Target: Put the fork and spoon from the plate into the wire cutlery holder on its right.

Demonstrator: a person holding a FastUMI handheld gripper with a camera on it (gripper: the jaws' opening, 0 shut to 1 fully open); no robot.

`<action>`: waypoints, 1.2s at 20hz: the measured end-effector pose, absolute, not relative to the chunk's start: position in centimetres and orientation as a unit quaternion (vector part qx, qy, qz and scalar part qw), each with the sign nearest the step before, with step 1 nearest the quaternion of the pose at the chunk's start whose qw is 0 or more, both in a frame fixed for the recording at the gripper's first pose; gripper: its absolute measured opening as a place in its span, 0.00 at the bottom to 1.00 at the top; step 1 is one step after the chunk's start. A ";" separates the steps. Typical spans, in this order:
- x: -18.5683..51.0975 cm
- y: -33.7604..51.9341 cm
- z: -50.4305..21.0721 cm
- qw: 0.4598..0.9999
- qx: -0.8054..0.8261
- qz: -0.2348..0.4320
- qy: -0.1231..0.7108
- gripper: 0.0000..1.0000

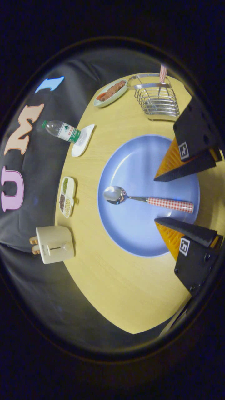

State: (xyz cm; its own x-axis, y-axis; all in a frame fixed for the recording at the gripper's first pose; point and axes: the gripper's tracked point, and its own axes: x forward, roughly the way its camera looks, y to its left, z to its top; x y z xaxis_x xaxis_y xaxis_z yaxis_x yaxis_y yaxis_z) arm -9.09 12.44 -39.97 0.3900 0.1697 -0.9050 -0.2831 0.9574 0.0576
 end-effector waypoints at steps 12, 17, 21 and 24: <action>-8.6 12.2 -38.5 0.810 -0.028 0.170 0.560 0.09; -8.1 10.3 -36.0 0.795 -0.055 0.205 0.568 0.09; -7.5 7.9 -33.2 0.788 -0.080 0.225 0.568 0.09; -6.6 6.0 -31.2 0.789 -0.083 0.228 0.564 0.09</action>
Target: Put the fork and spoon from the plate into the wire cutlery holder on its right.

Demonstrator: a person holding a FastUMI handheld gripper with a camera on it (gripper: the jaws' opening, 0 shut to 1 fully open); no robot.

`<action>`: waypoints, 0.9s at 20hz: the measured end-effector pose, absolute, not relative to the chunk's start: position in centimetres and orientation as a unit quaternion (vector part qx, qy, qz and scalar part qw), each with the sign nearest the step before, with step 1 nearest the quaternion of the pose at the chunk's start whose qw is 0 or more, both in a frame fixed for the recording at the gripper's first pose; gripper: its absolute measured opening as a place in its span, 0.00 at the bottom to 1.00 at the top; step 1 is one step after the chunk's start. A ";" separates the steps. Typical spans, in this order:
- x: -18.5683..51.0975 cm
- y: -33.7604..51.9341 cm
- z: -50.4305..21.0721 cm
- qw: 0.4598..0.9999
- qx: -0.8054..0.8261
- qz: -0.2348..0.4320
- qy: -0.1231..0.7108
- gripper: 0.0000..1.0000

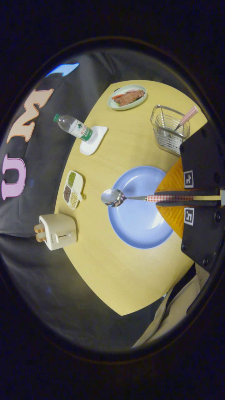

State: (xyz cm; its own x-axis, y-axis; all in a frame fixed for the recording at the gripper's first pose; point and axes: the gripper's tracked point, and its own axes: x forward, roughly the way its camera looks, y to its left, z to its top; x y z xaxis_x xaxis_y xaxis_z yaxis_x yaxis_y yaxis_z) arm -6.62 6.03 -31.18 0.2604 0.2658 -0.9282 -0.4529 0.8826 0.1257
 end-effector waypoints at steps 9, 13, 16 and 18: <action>-5.7 -2.0 -27.2 0.757 -0.137 0.233 0.595 0.09; -5.3 -5.4 -26.1 0.735 -0.167 0.239 0.612 0.09; -5.5 -8.0 -25.6 0.708 -0.194 0.248 0.632 0.09; -5.6 -9.7 -25.4 0.691 -0.214 0.252 0.643 0.09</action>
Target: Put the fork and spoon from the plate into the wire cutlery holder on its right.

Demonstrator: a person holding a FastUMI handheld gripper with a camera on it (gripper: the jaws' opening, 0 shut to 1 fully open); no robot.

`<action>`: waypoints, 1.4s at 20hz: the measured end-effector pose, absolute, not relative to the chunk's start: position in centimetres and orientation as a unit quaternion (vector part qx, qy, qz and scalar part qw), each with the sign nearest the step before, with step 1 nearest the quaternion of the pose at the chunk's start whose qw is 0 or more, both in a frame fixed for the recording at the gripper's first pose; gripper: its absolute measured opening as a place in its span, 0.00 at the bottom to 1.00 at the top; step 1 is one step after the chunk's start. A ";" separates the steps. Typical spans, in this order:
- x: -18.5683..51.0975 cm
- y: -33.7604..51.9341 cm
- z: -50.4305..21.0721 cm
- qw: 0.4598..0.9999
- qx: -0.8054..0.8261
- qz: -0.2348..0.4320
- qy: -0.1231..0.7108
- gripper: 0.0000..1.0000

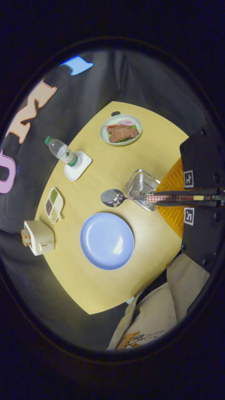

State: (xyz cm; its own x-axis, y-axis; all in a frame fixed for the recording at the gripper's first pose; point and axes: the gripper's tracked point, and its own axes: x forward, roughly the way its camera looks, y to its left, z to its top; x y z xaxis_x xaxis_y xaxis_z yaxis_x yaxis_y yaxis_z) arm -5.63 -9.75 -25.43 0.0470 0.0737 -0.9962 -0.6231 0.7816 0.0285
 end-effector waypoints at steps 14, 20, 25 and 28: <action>-7.5 -14.5 -27.5 0.551 -0.283 0.282 0.732 0.09; -7.3 -14.4 -28.9 0.503 -0.307 0.290 0.754 0.09; -6.5 -13.6 -29.6 0.486 -0.321 0.299 0.756 0.11; -5.7 -13.2 -29.7 0.492 -0.325 0.298 0.751 0.11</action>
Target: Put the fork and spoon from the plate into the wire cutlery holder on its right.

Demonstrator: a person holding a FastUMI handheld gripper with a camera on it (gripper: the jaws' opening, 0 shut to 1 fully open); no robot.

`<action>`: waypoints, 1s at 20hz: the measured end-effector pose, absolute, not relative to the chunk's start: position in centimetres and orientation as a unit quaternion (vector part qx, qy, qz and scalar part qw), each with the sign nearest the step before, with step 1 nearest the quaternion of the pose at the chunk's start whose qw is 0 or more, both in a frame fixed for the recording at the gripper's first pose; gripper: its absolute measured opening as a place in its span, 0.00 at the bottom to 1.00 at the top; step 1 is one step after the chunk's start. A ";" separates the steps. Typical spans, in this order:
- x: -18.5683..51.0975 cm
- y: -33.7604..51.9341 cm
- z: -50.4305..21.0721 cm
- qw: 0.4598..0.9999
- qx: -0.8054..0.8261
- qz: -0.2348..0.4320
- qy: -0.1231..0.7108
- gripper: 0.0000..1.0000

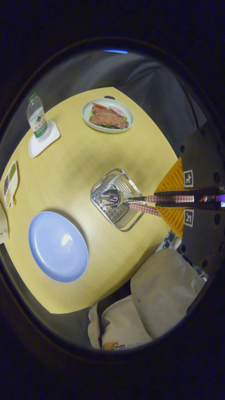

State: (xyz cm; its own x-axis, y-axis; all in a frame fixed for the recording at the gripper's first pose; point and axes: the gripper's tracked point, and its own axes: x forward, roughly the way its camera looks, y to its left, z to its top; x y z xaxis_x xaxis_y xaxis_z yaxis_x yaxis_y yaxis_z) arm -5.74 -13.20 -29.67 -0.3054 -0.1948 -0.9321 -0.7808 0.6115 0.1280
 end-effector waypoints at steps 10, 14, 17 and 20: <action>-4.0 -12.5 -29.2 0.570 -0.289 0.268 0.721 0.33; -3.2 -10.7 -27.7 0.655 -0.219 0.230 0.686 0.53; -3.4 -9.0 -26.5 0.713 -0.162 0.199 0.652 0.69; -3.1 -6.1 -24.9 0.780 -0.082 0.175 0.595 0.84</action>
